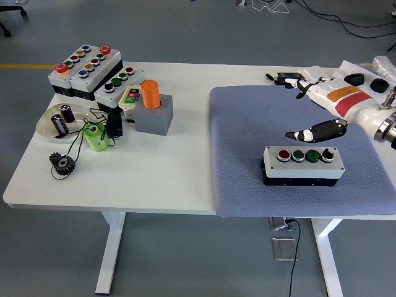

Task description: Pick up the button,place it on the desk,press the button,press the button

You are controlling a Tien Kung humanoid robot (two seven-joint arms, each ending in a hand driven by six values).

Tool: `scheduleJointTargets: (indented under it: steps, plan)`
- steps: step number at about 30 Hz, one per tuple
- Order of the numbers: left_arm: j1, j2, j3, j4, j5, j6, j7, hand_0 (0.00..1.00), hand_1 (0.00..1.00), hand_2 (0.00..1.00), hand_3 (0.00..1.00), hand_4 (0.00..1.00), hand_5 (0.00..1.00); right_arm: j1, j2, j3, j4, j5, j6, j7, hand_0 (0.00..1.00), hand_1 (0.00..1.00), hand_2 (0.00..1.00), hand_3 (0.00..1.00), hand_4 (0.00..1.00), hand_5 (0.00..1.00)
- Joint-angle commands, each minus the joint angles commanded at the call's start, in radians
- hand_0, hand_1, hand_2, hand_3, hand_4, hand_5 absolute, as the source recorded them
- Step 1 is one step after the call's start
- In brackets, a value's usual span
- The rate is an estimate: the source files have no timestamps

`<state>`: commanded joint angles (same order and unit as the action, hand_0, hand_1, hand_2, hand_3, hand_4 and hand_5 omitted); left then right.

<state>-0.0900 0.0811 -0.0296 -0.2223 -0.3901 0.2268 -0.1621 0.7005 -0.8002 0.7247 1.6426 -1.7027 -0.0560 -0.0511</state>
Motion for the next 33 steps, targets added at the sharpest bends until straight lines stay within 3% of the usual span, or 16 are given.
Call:
scheduleJointTargets:
  steps: [5,6,12,33]
  plan:
    - [0.001,-0.001,-0.003,0.000,0.004,0.001,0.002,0.725,0.807,0.821,0.689,0.486,0.998,-0.019,-0.024,-0.048,0.046,0.060,0.028,-0.048,0.229,0.002,0.181,0.808,0.779,0.511]
    - [0.001,-0.001,-0.004,0.000,0.006,0.001,0.003,0.723,0.807,0.821,0.689,0.484,0.998,-0.023,-0.024,-0.059,0.045,0.057,0.044,-0.058,0.117,0.002,0.062,0.700,0.698,0.545]
    - [0.001,-0.002,-0.009,0.000,0.015,0.002,0.007,0.721,0.807,0.820,0.689,0.481,0.998,-0.029,-0.016,-0.106,0.010,0.065,0.110,-0.101,0.113,0.002,0.059,0.707,0.675,0.545]
    - [0.000,-0.004,-0.019,0.002,0.030,0.004,0.011,0.719,0.806,0.819,0.689,0.481,0.998,-0.019,0.033,-0.155,-0.087,0.054,0.113,-0.111,0.109,0.002,0.060,0.719,0.656,0.583]
